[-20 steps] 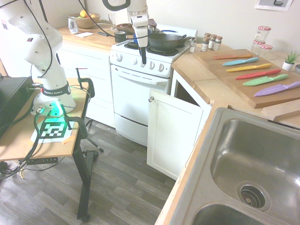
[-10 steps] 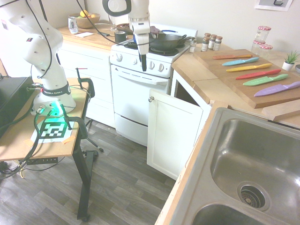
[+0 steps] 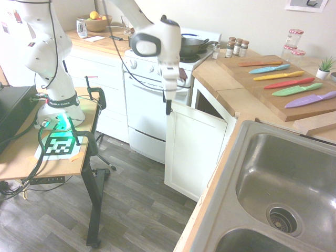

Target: Close the cabinet

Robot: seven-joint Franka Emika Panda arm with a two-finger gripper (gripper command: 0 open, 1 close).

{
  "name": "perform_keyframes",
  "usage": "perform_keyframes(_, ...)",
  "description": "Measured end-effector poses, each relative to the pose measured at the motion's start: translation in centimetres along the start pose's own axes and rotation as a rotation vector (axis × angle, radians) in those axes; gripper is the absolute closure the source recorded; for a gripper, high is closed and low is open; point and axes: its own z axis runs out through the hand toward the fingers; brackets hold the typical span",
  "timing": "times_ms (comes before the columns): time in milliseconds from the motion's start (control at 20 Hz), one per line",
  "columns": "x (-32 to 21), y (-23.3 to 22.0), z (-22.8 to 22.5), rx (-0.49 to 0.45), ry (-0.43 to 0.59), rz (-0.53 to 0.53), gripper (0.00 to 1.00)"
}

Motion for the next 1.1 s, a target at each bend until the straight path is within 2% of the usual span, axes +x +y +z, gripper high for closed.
perform_keyframes(350, 3.9, -4.5, 4.6, 0.000, -0.058, 0.009, 0.00)
perform_keyframes(650, 5.2, -4.9, 7.3, -0.003, -0.089, 0.013, 0.00)
perform_keyframes(700, 5.3, -4.8, 7.5, -0.002, -0.093, 0.009, 1.00)
perform_keyframes(1100, 4.3, -5.7, 7.9, -0.003, -0.086, -0.066, 1.00)
